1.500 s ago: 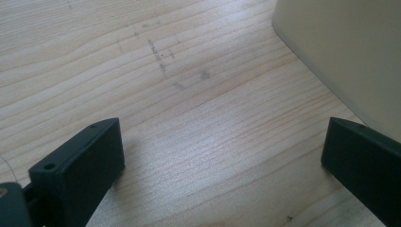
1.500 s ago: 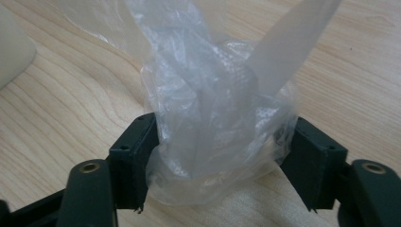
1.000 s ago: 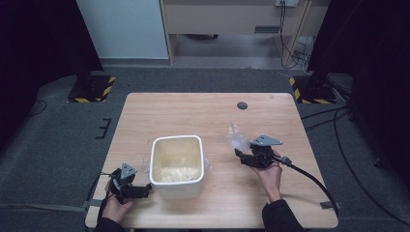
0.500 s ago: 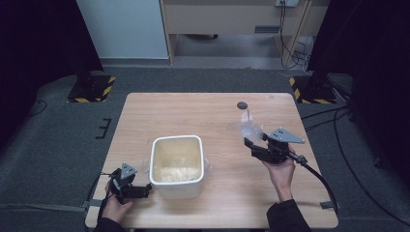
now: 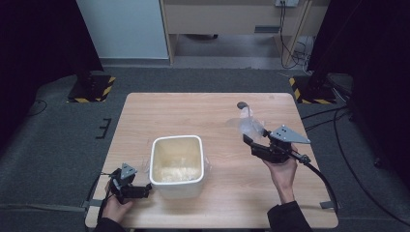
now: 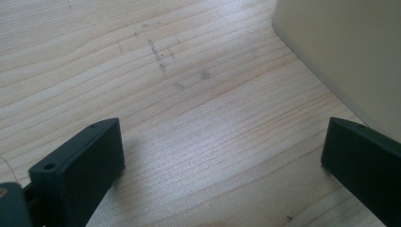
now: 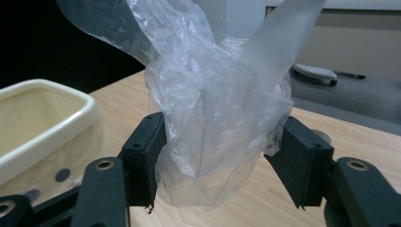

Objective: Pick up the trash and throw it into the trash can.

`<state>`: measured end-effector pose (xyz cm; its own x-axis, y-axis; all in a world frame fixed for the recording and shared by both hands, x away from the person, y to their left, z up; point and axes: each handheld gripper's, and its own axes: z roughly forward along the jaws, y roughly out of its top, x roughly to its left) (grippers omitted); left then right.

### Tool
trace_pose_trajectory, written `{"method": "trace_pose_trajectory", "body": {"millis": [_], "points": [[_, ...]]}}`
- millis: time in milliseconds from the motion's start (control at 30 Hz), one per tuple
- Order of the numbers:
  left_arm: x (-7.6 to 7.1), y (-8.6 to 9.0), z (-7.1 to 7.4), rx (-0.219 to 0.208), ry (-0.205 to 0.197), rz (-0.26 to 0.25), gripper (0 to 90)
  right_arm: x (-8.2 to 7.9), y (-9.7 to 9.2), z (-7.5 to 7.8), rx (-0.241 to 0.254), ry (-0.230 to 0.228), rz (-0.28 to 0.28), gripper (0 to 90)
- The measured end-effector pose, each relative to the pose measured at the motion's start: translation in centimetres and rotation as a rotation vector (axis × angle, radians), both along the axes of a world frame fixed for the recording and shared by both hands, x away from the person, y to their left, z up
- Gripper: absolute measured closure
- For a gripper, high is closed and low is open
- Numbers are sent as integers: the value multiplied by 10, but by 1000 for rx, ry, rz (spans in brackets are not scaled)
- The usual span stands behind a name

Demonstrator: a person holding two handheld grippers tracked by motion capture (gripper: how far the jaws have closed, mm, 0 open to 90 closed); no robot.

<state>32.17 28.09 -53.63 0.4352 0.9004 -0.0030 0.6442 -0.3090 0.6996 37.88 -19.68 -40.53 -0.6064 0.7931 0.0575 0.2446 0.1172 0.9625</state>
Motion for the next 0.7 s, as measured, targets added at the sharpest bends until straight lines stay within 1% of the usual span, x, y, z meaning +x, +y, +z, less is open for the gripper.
{"method": "trace_pose_trajectory", "body": {"millis": [167, 200, 233, 300, 433, 500, 533, 633, 667, 700], "points": [[0, 0, 0, 0, 0, 0, 0, -5, 5, 7, 12, -21, 26, 396], [0, 0, 0, 0, 0, 0, 0, -5, 6, 8, 24, -21, 33, 396], [0, 0, 0, 0, 0, 0, 0, -6, 6, 9, 25, -17, 34, 395], [0, 0, 0, 0, 0, 0, 0, -8, 10, 12, 16, -33, 46, 395], [0, 0, 0, 0, 0, 0, 0, -11, 15, 16, 11, -48, 58, 394], [0, 0, 0, 0, 0, 0, 0, -14, 19, 20, -4, -63, 66, 394], [0, 0, 0, 0, 0, 0, 0, -14, 19, 20, -4, -63, 66, 394], [0, 0, 0, 0, 0, 0, 0, -15, 22, 23, 3, -72, 80, 392], [0, 0, 0, 0, 0, 0, 0, -16, 23, 24, 25, -66, 91, 392], [0, 0, 0, 0, 0, 0, 0, -16, 23, 24, 25, -66, 91, 392]]}}
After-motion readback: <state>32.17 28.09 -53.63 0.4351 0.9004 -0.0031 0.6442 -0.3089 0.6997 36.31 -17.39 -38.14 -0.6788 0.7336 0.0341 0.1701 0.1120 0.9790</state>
